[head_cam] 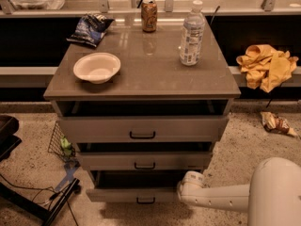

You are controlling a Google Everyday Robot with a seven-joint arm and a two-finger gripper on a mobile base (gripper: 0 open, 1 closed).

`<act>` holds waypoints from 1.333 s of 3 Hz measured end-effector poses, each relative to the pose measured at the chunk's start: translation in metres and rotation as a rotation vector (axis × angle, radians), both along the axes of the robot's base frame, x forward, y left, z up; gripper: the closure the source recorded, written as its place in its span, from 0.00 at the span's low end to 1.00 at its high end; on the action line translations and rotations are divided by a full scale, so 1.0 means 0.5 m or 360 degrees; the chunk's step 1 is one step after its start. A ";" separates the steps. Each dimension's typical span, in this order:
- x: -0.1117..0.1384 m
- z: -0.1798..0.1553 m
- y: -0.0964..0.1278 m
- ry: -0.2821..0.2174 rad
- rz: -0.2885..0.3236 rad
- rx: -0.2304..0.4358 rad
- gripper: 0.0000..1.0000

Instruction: Open bottom drawer

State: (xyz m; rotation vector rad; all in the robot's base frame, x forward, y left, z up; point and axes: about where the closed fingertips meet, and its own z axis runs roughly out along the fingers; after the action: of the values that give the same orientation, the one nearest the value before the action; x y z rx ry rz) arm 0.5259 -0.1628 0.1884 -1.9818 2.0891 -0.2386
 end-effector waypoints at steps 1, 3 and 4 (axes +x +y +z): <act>0.001 0.001 0.001 0.0022 0.0009 -0.0004 1.00; -0.008 0.005 -0.008 0.0061 -0.0004 0.0026 1.00; -0.012 0.023 -0.091 0.0069 -0.0064 0.0056 1.00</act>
Offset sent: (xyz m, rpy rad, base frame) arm -0.0276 -0.0114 0.0263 -0.0054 0.3113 0.0056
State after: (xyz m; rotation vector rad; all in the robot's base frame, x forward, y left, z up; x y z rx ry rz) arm 0.5197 -0.2080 0.2000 -1.9435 2.1464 -0.1667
